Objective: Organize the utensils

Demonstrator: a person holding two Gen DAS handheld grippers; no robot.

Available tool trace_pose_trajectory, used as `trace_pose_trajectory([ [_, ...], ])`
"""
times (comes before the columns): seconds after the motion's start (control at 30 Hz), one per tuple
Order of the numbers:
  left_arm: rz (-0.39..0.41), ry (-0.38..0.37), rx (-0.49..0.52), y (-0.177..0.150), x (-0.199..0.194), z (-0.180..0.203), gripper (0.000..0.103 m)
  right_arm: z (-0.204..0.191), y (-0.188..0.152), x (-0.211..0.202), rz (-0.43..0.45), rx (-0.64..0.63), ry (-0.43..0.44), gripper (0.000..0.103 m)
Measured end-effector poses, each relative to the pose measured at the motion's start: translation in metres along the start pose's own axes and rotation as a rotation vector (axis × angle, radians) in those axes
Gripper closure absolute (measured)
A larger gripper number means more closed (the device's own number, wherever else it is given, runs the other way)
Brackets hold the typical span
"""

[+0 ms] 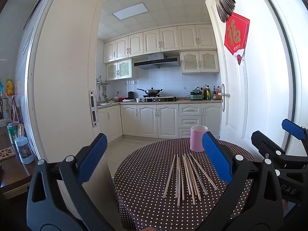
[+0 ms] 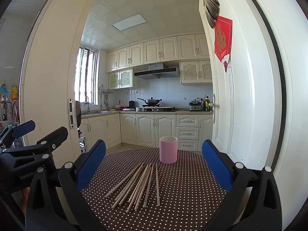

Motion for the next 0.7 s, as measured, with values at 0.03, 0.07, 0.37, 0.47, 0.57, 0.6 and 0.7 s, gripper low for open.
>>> trace_pose_trajectory([
  [0.03, 0.0, 0.001, 0.001, -0.0001, -0.0003, -0.0001, 0.006, 0.0, -0.0001, 0.0, 0.001, 0.0, 0.001, 0.007],
  [0.07, 0.001, 0.001, 0.001, 0.0, -0.0007, 0.0, 0.006, 0.0, -0.0001, 0.0001, 0.001, 0.0, 0.001, 0.007],
  [0.37, 0.003, 0.004, 0.005, -0.0002, -0.0011, 0.0015, 0.006, 0.0002, -0.0003, 0.0, -0.001, 0.001, 0.0, 0.007],
  [0.47, 0.002, 0.004, 0.005, -0.0007, -0.0008, 0.002, 0.006, 0.0006, -0.001, 0.0002, -0.003, 0.002, 0.0, 0.007],
  [0.57, 0.0, 0.005, 0.005, -0.0007, -0.0006, 0.002, 0.006, 0.0012, -0.0021, 0.0, -0.006, 0.004, 0.001, 0.007],
  [0.6, 0.0, 0.005, 0.006, -0.0007, -0.0006, 0.0021, 0.006, 0.0015, -0.0017, 0.0005, -0.007, 0.005, 0.0, 0.007],
  [0.7, 0.001, 0.006, 0.006, -0.0007, -0.0005, 0.002, 0.006, 0.0022, -0.0011, 0.0017, -0.007, 0.008, 0.001, 0.007],
])
Point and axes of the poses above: each gripper's, at about its wrist camera, not at the fingertips, and x roughly the way its jaws point, z to its right, y to its top, the point moved 3 cm from there along x, roughly the way its jaws point, and after that the axes turned 3 degrees about z, right-handed, at the moved point
